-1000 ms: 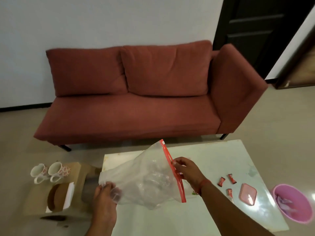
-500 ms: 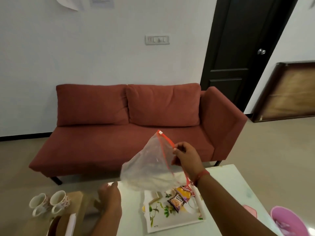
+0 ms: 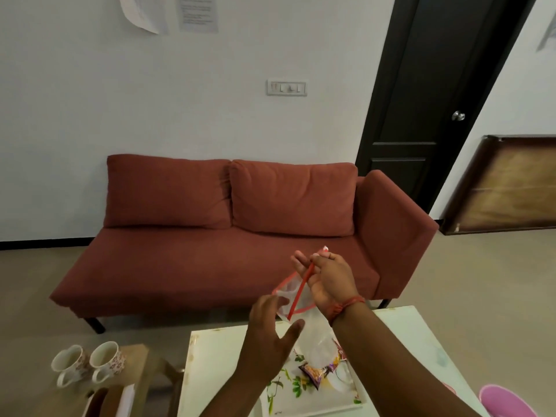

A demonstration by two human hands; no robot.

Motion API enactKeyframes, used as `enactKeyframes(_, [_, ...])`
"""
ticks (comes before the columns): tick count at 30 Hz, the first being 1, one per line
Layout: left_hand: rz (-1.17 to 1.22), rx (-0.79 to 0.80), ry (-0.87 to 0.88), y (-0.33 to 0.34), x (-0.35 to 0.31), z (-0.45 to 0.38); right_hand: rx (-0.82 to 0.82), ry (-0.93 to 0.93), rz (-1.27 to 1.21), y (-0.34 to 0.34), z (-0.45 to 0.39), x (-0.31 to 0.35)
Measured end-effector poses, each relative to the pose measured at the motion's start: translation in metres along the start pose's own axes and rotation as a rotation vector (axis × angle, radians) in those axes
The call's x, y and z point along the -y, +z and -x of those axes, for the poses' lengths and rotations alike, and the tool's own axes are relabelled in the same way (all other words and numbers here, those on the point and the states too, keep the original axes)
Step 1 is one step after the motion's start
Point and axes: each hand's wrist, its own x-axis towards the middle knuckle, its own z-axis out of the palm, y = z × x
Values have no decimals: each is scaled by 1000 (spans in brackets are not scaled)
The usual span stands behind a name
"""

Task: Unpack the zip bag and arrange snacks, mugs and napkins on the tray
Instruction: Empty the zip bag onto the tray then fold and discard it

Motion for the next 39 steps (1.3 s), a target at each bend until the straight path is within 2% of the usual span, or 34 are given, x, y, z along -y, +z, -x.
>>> enactKeyframes(4, [-73,-100,58,7,-4,-5,-60,-19,-45,-4,3,14])
enactKeyframes(8, [-79,-161,75,16,-14,-13,-65,-46,33,-27,-3,35])
enactKeyframes(13, [124,-254,-8,27,-39,-27,101,-43,458,-85,-2,76])
enactKeyframes(15, [283,-294,-104,30,-55,-32,112,-144,656,-113,-1,91])
enactKeyframes(17, [419,-301,-209,35,-70,-37,52,-332,889,-146,-3,108])
enactKeyframes(19, [465,-336,-276,40,-79,-44,61,-404,1004,-179,-5,122])
enactKeyframes(24, [559,-467,-377,56,-112,-66,465,-94,975,-225,-13,129])
enactKeyframes(26, [629,-467,-405,62,-127,-74,525,-59,944,-226,-16,128])
enactKeyframes(28, [696,-447,-413,66,-139,-80,483,-73,837,-222,-23,129])
enactKeyframes(31, [727,-369,-419,66,-138,-81,322,-84,667,-209,-33,133])
enactKeyframes(34, [540,-145,-478,74,-120,-67,285,-86,598,-198,-43,142])
enactKeyframes(36, [505,-26,-478,82,-119,-54,257,-84,586,-191,-48,146])
enactKeyframes(39, [562,-57,-447,90,-132,-41,225,-96,581,-179,-49,148])
